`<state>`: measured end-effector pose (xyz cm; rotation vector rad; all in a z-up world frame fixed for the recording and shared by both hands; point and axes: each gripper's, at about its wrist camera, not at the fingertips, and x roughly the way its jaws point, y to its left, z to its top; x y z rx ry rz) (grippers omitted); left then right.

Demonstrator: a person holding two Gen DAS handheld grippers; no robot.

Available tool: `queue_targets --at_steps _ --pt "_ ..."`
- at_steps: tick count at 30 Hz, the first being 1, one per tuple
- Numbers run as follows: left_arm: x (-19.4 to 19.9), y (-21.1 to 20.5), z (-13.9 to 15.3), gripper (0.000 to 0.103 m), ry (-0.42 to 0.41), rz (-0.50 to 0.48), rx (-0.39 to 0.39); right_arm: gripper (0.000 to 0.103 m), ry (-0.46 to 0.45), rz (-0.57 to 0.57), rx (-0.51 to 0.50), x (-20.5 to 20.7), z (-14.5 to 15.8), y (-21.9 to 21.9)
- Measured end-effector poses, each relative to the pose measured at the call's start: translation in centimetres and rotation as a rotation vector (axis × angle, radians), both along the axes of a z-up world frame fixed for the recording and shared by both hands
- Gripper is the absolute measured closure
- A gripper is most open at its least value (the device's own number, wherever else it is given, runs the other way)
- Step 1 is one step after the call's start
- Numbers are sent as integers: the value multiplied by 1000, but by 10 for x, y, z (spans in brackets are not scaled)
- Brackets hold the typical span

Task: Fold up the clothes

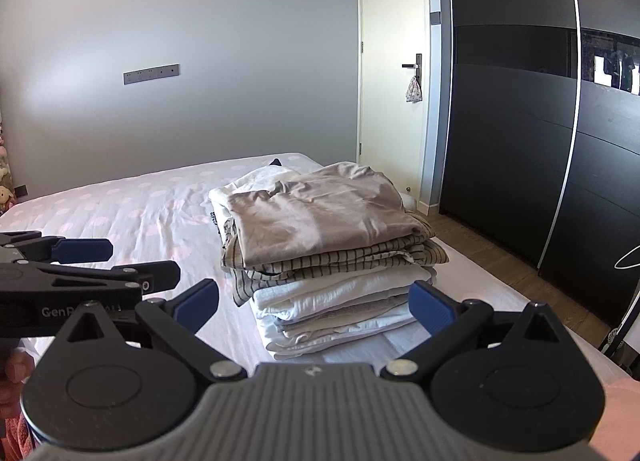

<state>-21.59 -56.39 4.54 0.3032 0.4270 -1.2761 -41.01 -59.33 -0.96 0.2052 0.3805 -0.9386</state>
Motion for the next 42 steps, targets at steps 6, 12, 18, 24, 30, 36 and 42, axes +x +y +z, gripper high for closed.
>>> queue_targets --at_steps 6,12,18,24,30,36,42 --pt "2 1 1 26 4 9 2 1 -2 5 -1 2 1 2" --pt "5 2 0 26 18 16 12 1 -4 10 1 3 1 2" --pt "5 4 0 26 16 22 10 1 -8 14 2 4 0 1" --pt "5 5 1 26 10 26 9 1 -12 18 3 6 -1 2" --pt "5 7 1 26 13 29 8 1 -15 20 6 5 -2 2" --pt "6 8 1 26 16 31 10 1 -17 21 7 5 -2 3" --pt "7 8 1 26 18 33 13 1 -19 21 7 5 -2 4"
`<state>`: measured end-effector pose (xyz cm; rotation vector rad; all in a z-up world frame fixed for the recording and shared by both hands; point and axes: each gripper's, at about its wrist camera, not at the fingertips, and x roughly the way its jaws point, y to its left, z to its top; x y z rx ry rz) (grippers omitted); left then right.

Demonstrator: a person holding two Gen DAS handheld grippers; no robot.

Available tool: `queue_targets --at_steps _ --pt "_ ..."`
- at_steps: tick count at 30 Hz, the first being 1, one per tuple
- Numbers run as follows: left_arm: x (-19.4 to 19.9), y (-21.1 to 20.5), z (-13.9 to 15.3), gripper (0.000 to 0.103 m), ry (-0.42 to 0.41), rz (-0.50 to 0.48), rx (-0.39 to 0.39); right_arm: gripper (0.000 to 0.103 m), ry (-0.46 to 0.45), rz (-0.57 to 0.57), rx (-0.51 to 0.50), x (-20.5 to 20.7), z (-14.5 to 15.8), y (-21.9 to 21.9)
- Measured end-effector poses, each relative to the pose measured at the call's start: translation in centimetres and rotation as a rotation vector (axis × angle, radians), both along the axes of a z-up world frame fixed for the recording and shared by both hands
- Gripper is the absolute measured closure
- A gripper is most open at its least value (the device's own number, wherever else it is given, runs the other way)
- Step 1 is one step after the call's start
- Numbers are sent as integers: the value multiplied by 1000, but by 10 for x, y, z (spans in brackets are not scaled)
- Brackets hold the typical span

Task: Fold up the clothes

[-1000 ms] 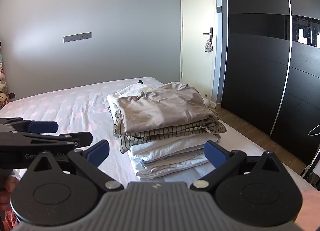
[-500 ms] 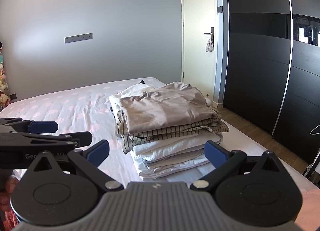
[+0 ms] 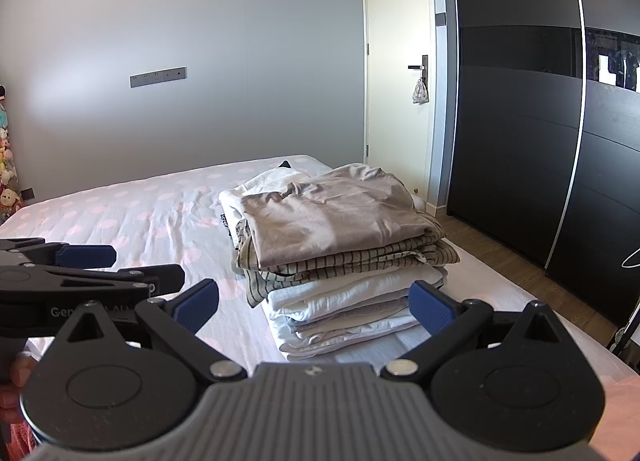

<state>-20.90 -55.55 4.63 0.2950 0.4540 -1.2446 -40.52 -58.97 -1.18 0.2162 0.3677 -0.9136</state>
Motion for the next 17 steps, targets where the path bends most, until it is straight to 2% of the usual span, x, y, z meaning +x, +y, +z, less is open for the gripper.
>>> queue_targets --at_steps 17 --pt "-1 1 -1 26 -14 1 2 1 2 3 6 1 -1 0"
